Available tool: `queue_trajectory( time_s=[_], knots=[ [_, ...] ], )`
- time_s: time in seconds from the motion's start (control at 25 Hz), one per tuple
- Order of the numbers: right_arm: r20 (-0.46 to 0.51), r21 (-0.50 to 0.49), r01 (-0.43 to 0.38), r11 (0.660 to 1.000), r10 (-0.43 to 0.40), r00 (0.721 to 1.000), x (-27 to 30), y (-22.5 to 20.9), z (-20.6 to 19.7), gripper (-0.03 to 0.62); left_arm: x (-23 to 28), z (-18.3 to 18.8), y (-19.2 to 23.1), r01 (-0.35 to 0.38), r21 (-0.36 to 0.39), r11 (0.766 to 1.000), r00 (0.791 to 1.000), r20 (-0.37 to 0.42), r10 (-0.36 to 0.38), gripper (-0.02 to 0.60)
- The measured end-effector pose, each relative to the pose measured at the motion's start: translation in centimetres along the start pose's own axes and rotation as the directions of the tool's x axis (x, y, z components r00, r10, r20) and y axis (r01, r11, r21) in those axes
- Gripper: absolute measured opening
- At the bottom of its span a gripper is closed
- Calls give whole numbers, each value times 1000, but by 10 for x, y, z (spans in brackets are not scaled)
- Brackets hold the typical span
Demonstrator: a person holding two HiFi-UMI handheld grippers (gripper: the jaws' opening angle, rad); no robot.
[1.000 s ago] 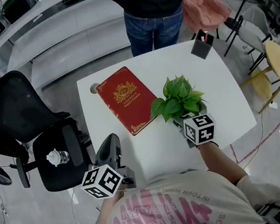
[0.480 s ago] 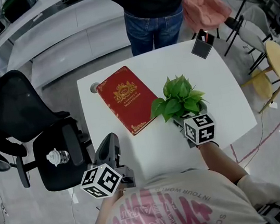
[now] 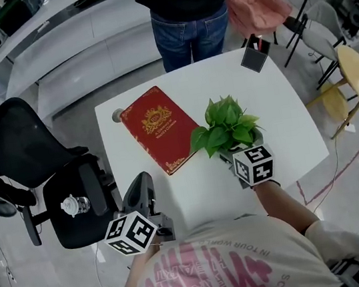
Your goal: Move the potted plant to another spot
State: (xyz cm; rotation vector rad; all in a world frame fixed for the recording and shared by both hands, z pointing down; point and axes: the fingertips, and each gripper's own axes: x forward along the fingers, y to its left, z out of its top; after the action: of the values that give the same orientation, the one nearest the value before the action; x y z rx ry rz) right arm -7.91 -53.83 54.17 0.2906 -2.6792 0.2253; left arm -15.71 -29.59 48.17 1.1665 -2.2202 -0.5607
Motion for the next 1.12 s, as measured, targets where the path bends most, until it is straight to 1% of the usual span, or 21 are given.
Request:
queue_trajectory(
  time_s=[0.16,0.36,0.6,0.84,1.12],
  knots=[
    [2,-3,3,1000,-3,1000,-1,1,0,554,0,0,1,-6,-1,1000,1000,-5,6,25],
    [-20,-13,21,1000,-22,1000,2,0,-6,560,2,0,3,-7,0,1000,1000,-4,7,25],
    [-30,1,36,999,-36,999,1,-2,-12,568,2,-1,3,-1,0,1000,1000,-10,1,25],
    [-30,29,55,998,-54,998,-8,-1,-17,568,0,0,0,26,12,1000,999,-20,-26,25],
    [-18,64,107,992,-106,994,-27,3,-23,568,-6,-2,-2,79,20,997,996,-36,-79,25]
  ],
)
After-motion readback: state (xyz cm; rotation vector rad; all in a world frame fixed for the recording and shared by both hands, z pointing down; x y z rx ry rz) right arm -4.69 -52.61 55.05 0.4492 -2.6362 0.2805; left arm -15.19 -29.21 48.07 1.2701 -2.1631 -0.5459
